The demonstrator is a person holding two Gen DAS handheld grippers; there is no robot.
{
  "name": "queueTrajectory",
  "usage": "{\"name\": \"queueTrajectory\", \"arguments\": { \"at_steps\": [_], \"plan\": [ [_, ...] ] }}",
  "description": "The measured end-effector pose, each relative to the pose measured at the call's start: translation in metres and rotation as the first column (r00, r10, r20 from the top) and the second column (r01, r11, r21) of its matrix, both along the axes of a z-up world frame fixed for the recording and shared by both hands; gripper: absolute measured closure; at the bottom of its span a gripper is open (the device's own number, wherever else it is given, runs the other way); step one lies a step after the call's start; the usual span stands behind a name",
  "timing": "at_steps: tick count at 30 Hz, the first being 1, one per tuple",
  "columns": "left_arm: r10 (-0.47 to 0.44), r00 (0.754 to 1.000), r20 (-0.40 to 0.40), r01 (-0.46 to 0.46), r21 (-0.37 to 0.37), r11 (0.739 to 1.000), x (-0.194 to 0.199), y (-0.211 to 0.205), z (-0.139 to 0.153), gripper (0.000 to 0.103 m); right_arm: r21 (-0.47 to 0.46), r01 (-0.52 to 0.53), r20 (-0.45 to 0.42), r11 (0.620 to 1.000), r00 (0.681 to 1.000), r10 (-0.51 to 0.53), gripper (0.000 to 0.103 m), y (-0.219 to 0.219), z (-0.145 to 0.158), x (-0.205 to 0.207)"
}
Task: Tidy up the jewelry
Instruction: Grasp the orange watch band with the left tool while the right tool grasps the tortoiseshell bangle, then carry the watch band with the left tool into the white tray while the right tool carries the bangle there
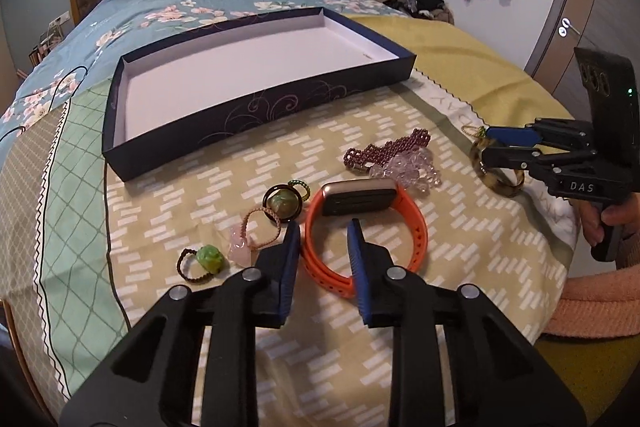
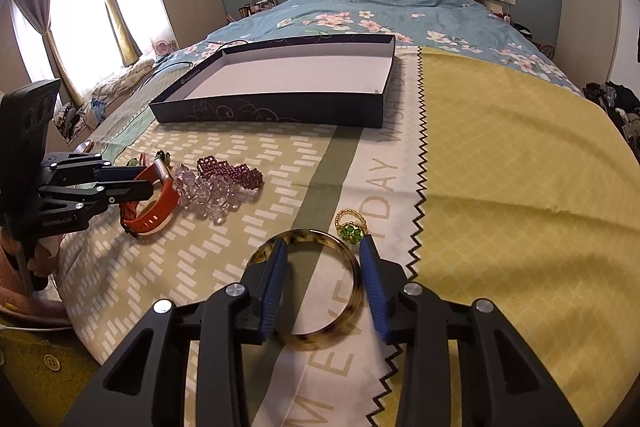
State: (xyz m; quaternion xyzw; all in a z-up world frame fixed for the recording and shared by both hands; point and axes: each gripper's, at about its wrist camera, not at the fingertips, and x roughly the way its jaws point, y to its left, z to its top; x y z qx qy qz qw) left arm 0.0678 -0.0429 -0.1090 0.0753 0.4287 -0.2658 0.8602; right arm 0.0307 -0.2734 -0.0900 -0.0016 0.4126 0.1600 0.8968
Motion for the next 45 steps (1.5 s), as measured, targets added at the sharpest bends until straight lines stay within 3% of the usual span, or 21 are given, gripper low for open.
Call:
{"name": "queueTrajectory", "arguments": {
  "at_steps": [5,7,9,13,22,26,34,37,45],
  "plan": [
    [-0.014,1.0,-0.008,0.014,0.01,1.0,0.006,-0.006,-0.004,0.078,-0.03,-0.002,0.005,1.0,1.0,0.002,0.076,-0.001,-0.002,0.0],
    [0.0,1.0,-0.002,0.001,0.023,1.0,0.008,-0.006,-0.004,0.089,-0.051,0.001,0.009,0.999,1.0,-0.001,0.09,-0.001,-0.002,0.0],
    [0.018,1.0,-0.006,-0.018,0.024,1.0,0.011,-0.006,-0.004,0.093,-0.046,-0.002,0.01,0.999,1.0,0.003,0.096,-0.003,-0.002,0.001],
    [0.037,0.999,0.001,-0.037,0.018,0.999,0.009,-0.009,-0.003,0.094,-0.019,-0.008,0.013,1.0,1.0,0.008,0.097,-0.008,0.002,0.002],
    [0.072,0.997,0.003,-0.072,-0.112,0.991,0.007,0.016,0.022,0.094,0.099,-0.033,0.075,0.994,0.997,0.026,0.097,-0.012,0.033,0.013],
    [0.11,0.993,0.037,-0.104,-0.146,0.984,0.018,0.025,0.038,0.094,0.1,-0.047,0.128,0.994,0.991,0.033,0.097,-0.003,0.048,0.035],
    [0.233,0.969,0.084,-0.217,-0.167,0.962,0.077,0.037,0.069,0.094,0.07,-0.076,0.204,0.995,0.977,0.061,0.097,0.019,0.071,0.105],
    [0.264,0.959,0.101,-0.248,-0.143,0.958,0.103,0.034,0.075,0.094,0.041,-0.075,0.208,0.996,0.976,0.065,0.097,0.03,0.073,0.137],
    [0.32,0.946,0.052,-0.31,-0.144,0.94,0.178,0.028,0.072,0.094,-0.004,-0.057,0.157,0.998,0.986,0.057,0.097,0.048,0.065,0.205]
  ]
}}
